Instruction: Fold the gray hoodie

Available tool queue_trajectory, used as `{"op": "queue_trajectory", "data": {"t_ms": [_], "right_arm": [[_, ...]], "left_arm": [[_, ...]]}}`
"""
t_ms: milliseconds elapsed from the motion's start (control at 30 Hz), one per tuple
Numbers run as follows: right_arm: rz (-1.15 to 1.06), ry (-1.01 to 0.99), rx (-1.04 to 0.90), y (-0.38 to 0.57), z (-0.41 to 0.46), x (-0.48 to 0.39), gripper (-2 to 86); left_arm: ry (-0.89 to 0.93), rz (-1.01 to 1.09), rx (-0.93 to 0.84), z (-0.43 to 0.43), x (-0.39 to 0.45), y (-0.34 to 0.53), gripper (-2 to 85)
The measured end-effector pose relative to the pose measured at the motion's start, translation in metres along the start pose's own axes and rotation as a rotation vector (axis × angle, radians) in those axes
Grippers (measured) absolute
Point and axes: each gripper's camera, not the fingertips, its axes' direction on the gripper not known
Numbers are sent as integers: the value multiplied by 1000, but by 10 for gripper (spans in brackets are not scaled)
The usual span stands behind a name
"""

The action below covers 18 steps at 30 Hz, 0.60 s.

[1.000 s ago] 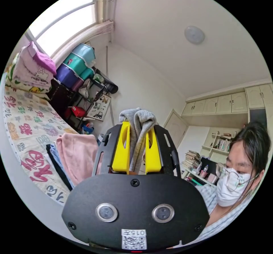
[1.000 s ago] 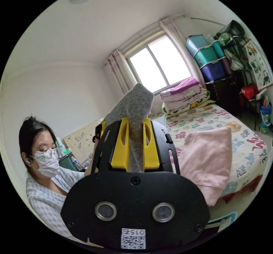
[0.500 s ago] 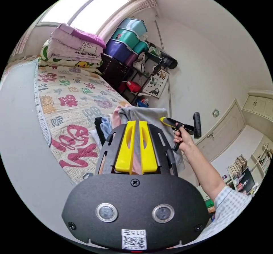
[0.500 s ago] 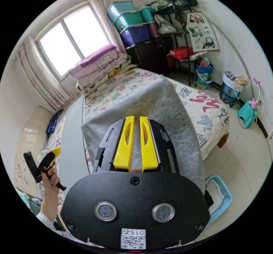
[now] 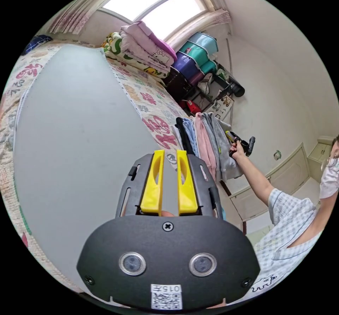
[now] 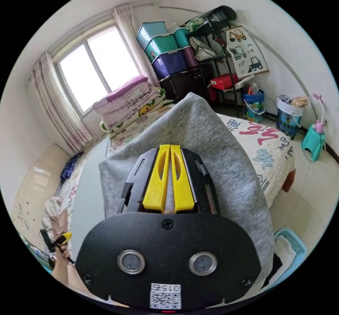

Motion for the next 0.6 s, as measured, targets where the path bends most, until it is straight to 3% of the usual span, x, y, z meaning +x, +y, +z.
{"op": "queue_trajectory", "data": {"t_ms": [133,267,433,600], "right_arm": [[-197,-163,362,85,-138,-14,-6],[-132,-223,518,157,-279,-39,-7],[-233,-926,809,283,-487,-55,-8],[-328,-1122,1037,416,-601,-71,-8]], "left_arm": [[-65,43,48,-75,12,26,58],[-150,20,26,-121,12,55,47],[-88,-81,105,-178,11,128,31],[-64,-184,211,-239,17,228,10]]}}
